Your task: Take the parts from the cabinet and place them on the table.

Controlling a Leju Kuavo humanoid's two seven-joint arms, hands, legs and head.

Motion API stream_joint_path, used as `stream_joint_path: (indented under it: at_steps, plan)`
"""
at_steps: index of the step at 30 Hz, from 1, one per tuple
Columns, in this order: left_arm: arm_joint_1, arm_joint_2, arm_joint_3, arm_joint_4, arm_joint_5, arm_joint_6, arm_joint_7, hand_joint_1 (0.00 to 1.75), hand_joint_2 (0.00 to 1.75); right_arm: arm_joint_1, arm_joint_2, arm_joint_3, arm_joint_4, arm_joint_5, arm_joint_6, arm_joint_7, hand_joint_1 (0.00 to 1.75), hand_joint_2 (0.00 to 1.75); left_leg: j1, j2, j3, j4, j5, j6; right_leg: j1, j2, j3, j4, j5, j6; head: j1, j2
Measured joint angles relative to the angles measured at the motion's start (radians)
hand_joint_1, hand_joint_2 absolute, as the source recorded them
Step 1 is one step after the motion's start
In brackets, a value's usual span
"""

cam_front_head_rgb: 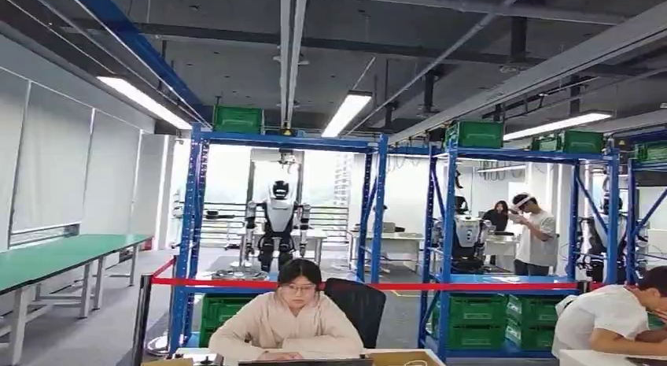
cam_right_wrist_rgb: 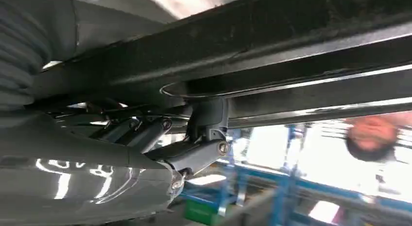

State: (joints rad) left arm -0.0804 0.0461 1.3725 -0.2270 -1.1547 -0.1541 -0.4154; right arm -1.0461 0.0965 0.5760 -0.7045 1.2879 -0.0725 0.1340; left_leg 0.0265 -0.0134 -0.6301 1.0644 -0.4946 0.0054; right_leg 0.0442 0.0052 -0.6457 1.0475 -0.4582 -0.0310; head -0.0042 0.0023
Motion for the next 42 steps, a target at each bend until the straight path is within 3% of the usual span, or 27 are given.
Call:
stream_joint_path:
  at_steps: [3,5,6,8,9,10,11,13,14,15,16,18,20,21,23,24,25,26,29,30,34,36,37,39,40,41,42]
  plan:
    - [0.002,-0.004,0.0,0.0,0.003,0.005,-0.005,0.0,1.75,0.009,-0.007,-0.027,0.058,0.009,0.006,0.032,1.75,1.75,0.005,0.0,0.007,-0.014,0.004,-0.009,0.006,0.0,0.006,-0.013,0.0,-0.003,-0.001,0.001]
    - [0.007,-0.007,0.001,0.0,0.005,0.005,-0.005,0.0,1.75,0.021,-0.013,-0.053,0.081,0.002,0.005,0.033,1.75,1.75,0.001,0.004,0.005,-0.004,-0.018,-0.009,-0.006,-0.006,0.033,-0.063,0.014,-0.005,-0.001,0.001]
    - [0.008,-0.008,0.001,0.0,0.006,0.007,-0.005,0.0,1.75,0.023,-0.017,-0.065,0.096,-0.002,0.003,0.031,1.75,1.75,-0.002,0.004,-0.014,0.043,-0.05,-0.008,-0.009,-0.006,0.035,-0.065,0.015,-0.007,-0.001,0.001]
    - [0.008,-0.007,0.005,0.0,0.012,0.017,0.0,0.0,1.75,0.045,-0.029,-0.096,0.135,-0.013,-0.004,0.014,1.75,1.75,-0.002,0.004,-0.084,0.192,-0.112,-0.012,-0.01,-0.006,0.038,-0.063,0.012,-0.007,-0.001,0.001]
    - [0.009,-0.007,0.007,0.0,0.013,0.019,0.003,0.0,1.75,0.064,-0.036,-0.112,0.152,-0.018,-0.005,0.008,1.75,1.75,-0.003,0.004,-0.113,0.245,-0.122,-0.016,-0.01,-0.007,0.038,-0.063,0.011,-0.007,0.0,0.0]
    - [0.012,-0.008,0.008,0.0,0.013,0.021,0.003,0.0,1.75,0.084,-0.042,-0.125,0.164,-0.021,-0.006,0.002,1.75,1.75,-0.001,0.004,-0.12,0.251,-0.112,-0.019,-0.011,-0.007,0.038,-0.061,0.01,-0.007,0.0,0.0]
    - [0.015,-0.008,0.008,0.0,0.013,0.023,0.004,0.0,1.75,0.1,-0.045,-0.137,0.17,-0.028,-0.008,-0.004,1.75,1.75,0.001,0.005,-0.107,0.217,-0.082,-0.023,-0.014,-0.005,0.037,-0.057,0.007,-0.003,0.0,0.0]
    - [0.015,-0.008,0.008,0.0,0.015,0.022,0.001,0.0,1.75,0.114,-0.053,-0.164,0.184,-0.044,-0.01,-0.025,1.75,1.75,0.006,0.006,-0.038,0.07,0.006,-0.033,-0.022,-0.001,0.035,-0.037,-0.006,0.007,0.0,0.0]
    - [0.014,-0.008,0.009,0.0,0.015,0.023,-0.001,0.0,1.75,0.117,-0.056,-0.179,0.192,-0.055,-0.01,-0.041,1.75,1.75,0.008,0.005,-0.015,0.025,0.012,-0.038,-0.023,0.0,0.029,-0.021,-0.017,0.014,0.0,0.0]
    - [0.01,-0.008,0.01,0.0,0.016,0.023,-0.004,0.0,1.75,0.119,-0.06,-0.195,0.2,-0.066,-0.01,-0.056,1.75,1.75,0.005,0.003,-0.005,0.003,0.002,-0.029,-0.018,0.002,0.019,0.0,-0.024,0.02,0.0,0.0]
    - [0.009,-0.008,0.01,0.0,0.018,0.023,-0.008,0.0,1.75,0.128,-0.063,-0.209,0.202,-0.078,-0.009,-0.071,1.75,1.75,0.001,0.003,-0.008,0.011,-0.001,-0.016,-0.018,0.003,0.016,-0.001,-0.024,0.022,0.0,0.0]
    - [0.012,-0.008,0.01,0.0,0.018,0.022,-0.016,0.0,1.75,0.151,-0.065,-0.227,0.207,-0.103,-0.009,-0.109,1.75,1.75,-0.004,0.004,-0.007,0.011,-0.001,-0.01,-0.021,0.002,0.018,-0.002,-0.023,0.024,-0.001,0.0]
    - [0.012,-0.008,0.01,0.0,0.019,0.022,-0.018,0.0,1.75,0.169,-0.066,-0.243,0.208,-0.118,-0.009,-0.134,1.75,1.75,0.002,0.006,-0.006,0.007,0.004,0.002,-0.024,0.001,0.011,0.019,-0.048,0.036,-0.001,0.0]
    - [0.011,-0.008,0.01,0.0,0.019,0.023,-0.02,0.0,1.75,0.175,-0.066,-0.249,0.207,-0.134,-0.008,-0.153,1.75,1.75,0.002,0.006,-0.005,0.007,0.003,0.006,-0.029,0.0,-0.009,0.069,-0.081,0.042,-0.001,0.0]
    - [0.011,-0.008,0.011,0.0,0.019,0.022,-0.023,0.0,1.75,0.196,-0.066,-0.257,0.207,-0.16,-0.002,-0.194,1.75,1.75,0.0,0.006,-0.005,0.007,0.003,0.007,-0.036,0.0,-0.077,0.225,-0.152,0.049,-0.001,0.0]
    - [0.012,-0.008,0.011,0.0,0.018,0.022,-0.024,0.0,1.75,0.205,-0.066,-0.258,0.206,-0.173,-0.002,-0.211,1.75,1.75,0.0,0.006,-0.004,0.007,0.002,0.008,-0.038,0.0,-0.105,0.286,-0.17,0.05,-0.001,0.0]
    - [0.014,-0.007,0.012,0.0,0.016,0.023,-0.026,0.0,1.75,0.211,-0.066,-0.26,0.203,-0.185,-0.002,-0.227,1.75,1.75,0.0,0.007,-0.001,0.007,0.002,0.008,-0.038,0.0,-0.113,0.305,-0.166,0.051,-0.002,0.0]
    - [0.015,-0.007,0.013,0.0,0.014,0.022,-0.031,0.0,1.75,0.215,-0.066,-0.262,0.199,-0.196,-0.002,-0.241,1.75,1.75,0.0,0.007,0.002,0.007,0.0,0.008,-0.038,0.0,-0.096,0.27,-0.141,0.05,-0.001,0.0]
    - [0.014,-0.007,0.012,0.0,0.007,0.025,-0.053,0.0,1.75,0.222,-0.072,-0.264,0.181,-0.244,0.001,-0.28,1.75,1.75,0.003,0.008,0.011,0.004,0.0,0.008,-0.032,0.0,0.037,0.017,-0.032,0.033,-0.002,0.0]
    - [0.014,-0.008,0.012,0.0,0.001,0.026,-0.059,0.0,1.75,0.226,-0.075,-0.265,0.171,-0.26,0.001,-0.292,0.0,0.0,0.003,0.008,0.011,0.003,0.0,0.004,-0.026,0.0,0.05,-0.011,-0.043,0.035,-0.001,0.0]
    - [0.015,-0.008,0.012,0.0,-0.01,0.028,-0.07,0.0,1.75,0.246,-0.085,-0.265,0.148,-0.316,0.012,-0.318,0.0,0.0,0.015,0.008,0.022,-0.018,0.013,-0.024,-0.011,0.0,0.06,-0.037,-0.02,0.012,-0.002,0.0]
    - [0.017,-0.009,0.012,0.0,-0.013,0.027,-0.071,0.0,1.75,0.261,-0.086,-0.265,0.143,-0.336,0.019,-0.323,0.0,0.0,0.01,0.009,0.006,0.019,-0.03,-0.019,-0.02,-0.007,0.067,-0.063,-0.001,0.001,-0.001,0.0]
    - [0.018,-0.01,0.012,0.0,-0.018,0.026,-0.071,0.0,0.0,0.268,-0.086,-0.265,0.142,-0.344,0.019,-0.326,0.0,0.0,0.008,0.009,-0.02,0.08,-0.073,-0.02,-0.021,-0.007,0.063,-0.063,0.001,0.0,-0.001,0.0]
    - [0.021,-0.007,0.011,0.0,-0.018,0.026,-0.073,0.0,0.0,0.285,-0.087,-0.264,0.137,-0.358,0.019,-0.338,0.0,0.0,0.005,0.009,-0.076,0.227,-0.14,-0.026,-0.02,-0.008,0.059,-0.063,0.002,0.0,-0.001,0.0]
    - [0.023,-0.007,0.011,0.0,-0.018,0.026,-0.074,0.0,0.0,0.291,-0.088,-0.264,0.134,-0.364,0.019,-0.343,0.0,0.0,0.004,0.009,-0.084,0.257,-0.142,-0.029,-0.02,-0.008,0.059,-0.061,0.002,0.0,-0.001,0.0]
    - [0.024,-0.007,0.011,0.0,-0.018,0.026,-0.076,0.0,0.0,0.295,-0.09,-0.263,0.131,-0.369,0.019,-0.346,0.0,0.0,0.006,0.009,-0.073,0.243,-0.125,-0.031,-0.021,-0.007,0.059,-0.06,0.002,0.0,-0.001,0.0]
    - [0.024,-0.006,0.012,0.0,-0.018,0.027,-0.076,0.0,0.0,0.298,-0.091,-0.263,0.126,-0.377,0.019,-0.352,0.0,0.0,0.008,0.009,-0.044,0.186,-0.09,-0.034,-0.023,-0.006,0.059,-0.057,0.001,0.002,-0.001,0.0]
